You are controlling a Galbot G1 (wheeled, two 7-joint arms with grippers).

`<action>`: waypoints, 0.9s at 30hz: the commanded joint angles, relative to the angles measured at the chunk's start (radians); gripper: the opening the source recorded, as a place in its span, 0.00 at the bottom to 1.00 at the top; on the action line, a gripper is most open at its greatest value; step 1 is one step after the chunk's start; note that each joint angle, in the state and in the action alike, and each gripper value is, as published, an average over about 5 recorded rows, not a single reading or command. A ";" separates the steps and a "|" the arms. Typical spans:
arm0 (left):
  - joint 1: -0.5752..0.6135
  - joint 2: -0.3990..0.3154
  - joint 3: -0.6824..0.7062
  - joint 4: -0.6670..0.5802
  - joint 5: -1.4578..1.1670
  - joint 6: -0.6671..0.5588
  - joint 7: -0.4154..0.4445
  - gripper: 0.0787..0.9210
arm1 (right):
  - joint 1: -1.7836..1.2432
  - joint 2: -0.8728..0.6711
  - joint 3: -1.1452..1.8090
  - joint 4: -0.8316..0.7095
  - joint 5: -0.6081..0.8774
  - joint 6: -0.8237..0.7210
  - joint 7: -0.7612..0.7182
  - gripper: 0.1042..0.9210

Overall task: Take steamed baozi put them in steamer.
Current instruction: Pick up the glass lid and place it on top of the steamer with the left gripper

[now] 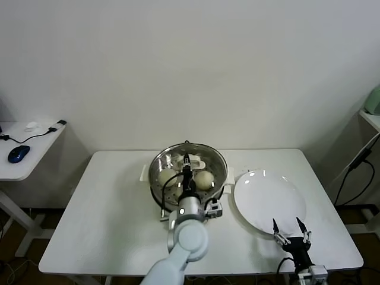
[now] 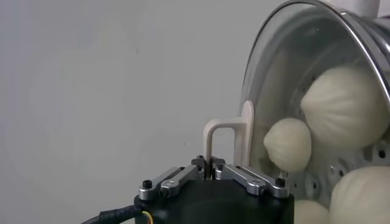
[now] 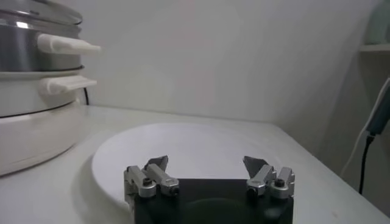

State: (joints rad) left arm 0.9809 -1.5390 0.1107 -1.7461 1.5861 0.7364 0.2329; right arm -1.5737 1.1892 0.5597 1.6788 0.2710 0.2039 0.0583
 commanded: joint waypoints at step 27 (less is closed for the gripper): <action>0.059 0.129 0.033 -0.213 -0.109 -0.012 0.031 0.51 | 0.008 0.005 -0.022 0.001 -0.030 0.002 -0.002 0.88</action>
State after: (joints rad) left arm 0.9987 -1.4846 0.1280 -1.7943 1.5674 0.7364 0.2450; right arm -1.5687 1.1962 0.5488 1.6762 0.2436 0.2194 0.0541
